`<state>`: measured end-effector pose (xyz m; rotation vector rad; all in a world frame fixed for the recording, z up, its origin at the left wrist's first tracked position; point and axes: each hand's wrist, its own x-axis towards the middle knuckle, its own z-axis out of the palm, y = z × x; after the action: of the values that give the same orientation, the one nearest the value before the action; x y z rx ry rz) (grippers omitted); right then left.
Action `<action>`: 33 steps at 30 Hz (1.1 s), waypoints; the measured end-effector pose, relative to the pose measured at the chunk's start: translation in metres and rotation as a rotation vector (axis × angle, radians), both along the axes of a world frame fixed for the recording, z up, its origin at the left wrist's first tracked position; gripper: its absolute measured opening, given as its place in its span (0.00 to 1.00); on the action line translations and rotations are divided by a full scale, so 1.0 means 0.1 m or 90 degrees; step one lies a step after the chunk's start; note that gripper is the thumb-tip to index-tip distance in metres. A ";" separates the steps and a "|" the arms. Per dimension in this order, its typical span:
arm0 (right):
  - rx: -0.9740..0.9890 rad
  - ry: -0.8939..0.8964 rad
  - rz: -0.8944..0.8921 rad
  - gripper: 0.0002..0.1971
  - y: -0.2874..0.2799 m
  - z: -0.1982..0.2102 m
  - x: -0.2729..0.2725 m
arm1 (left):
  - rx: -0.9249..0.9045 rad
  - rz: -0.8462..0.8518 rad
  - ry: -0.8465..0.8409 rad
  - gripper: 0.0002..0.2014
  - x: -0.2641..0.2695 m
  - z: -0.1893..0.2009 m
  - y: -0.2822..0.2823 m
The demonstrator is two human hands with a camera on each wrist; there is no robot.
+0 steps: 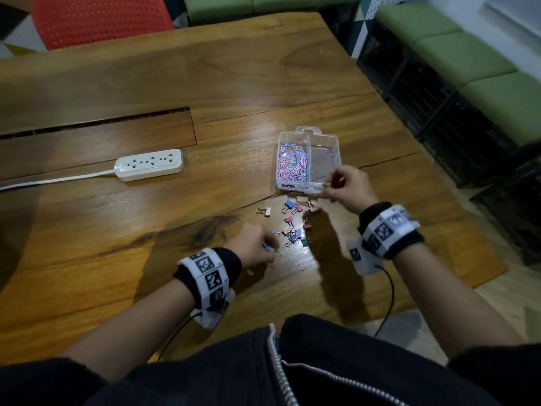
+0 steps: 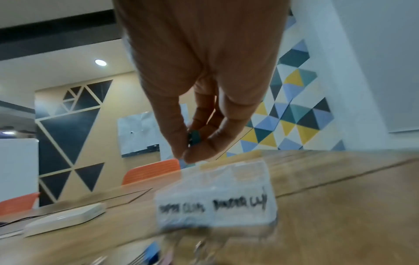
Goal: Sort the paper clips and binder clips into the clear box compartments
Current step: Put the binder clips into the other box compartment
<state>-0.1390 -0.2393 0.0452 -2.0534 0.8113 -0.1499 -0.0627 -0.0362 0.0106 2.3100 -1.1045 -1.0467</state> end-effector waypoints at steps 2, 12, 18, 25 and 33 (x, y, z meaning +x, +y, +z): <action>-0.010 -0.009 -0.036 0.07 -0.18 0.04 0.17 | -0.035 0.032 0.008 0.12 0.08 0.08 -0.19; -0.009 -0.097 -0.209 0.08 -0.30 -0.19 0.11 | -0.169 0.131 0.019 0.13 0.37 0.43 -1.20; -0.029 0.034 -0.038 0.10 0.02 -0.51 -0.23 | -0.143 0.099 0.042 0.15 0.40 0.43 -1.67; -0.129 0.143 0.158 0.26 0.17 -0.67 -0.20 | -0.135 0.045 0.088 0.23 0.45 0.39 -1.42; -0.255 0.232 0.215 0.27 0.29 -0.64 0.07 | 0.089 -0.053 -0.161 0.19 0.49 0.10 -0.66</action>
<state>-0.1316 -0.2104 -0.0192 -2.6118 0.6716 0.2796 -0.0133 -0.1021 0.0207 2.5827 -1.2666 -0.9048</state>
